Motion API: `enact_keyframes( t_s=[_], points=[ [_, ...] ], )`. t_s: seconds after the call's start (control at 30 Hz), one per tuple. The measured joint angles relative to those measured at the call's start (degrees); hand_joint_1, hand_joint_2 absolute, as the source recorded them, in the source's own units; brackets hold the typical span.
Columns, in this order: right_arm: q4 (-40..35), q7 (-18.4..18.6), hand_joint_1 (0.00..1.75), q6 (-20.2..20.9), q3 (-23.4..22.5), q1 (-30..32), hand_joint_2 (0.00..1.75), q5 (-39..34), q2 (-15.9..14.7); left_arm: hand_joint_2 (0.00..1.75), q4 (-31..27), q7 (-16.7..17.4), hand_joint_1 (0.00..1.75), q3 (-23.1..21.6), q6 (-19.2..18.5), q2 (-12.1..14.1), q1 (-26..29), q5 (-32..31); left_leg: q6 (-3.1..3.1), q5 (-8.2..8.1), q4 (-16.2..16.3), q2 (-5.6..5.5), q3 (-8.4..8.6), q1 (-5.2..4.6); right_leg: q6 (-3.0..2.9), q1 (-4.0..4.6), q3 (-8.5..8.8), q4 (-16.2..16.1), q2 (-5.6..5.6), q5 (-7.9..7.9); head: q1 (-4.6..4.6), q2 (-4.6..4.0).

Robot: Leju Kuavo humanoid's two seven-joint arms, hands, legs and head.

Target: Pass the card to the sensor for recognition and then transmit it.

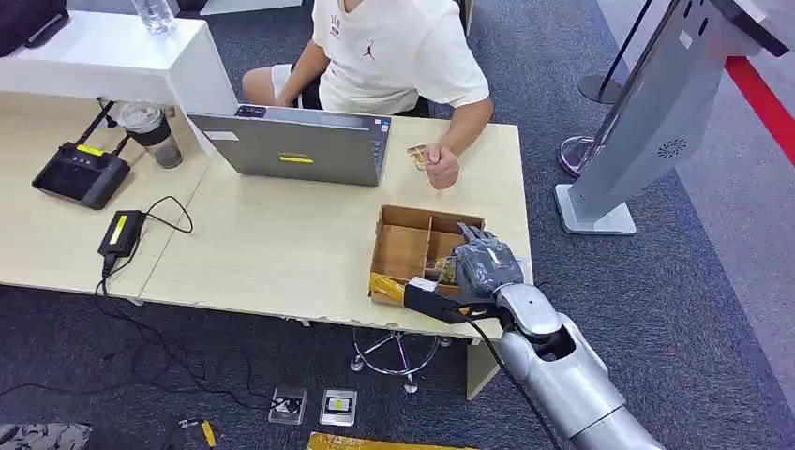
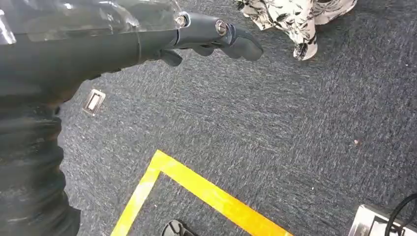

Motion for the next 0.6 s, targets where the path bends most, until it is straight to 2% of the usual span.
enact_keyframes(
  t_s=[0.3,0.6],
  points=[
    [-1.7,0.5,1.75,-4.5,-1.6,-0.6,1.75,0.2,-0.2,1.75,0.0,-0.2,0.0,0.0,0.1,0.0,0.0,-0.1,0.0,0.0,0.0,0.0,-0.01,0.0,0.0,0.0,0.0,0.0,0.0,0.0,0.0,0.0],
    [-6.8,0.5,1.75,-8.2,-6.2,-6.1,1.75,0.0,-1.2,1.75,0.0,-0.2,0.0,0.0,0.2,-0.1,0.0,-0.7,0.0,0.01,0.0,0.0,-0.01,-0.01,0.0,-0.01,-0.01,0.0,0.0,0.01,0.0,0.0]
  ],
)
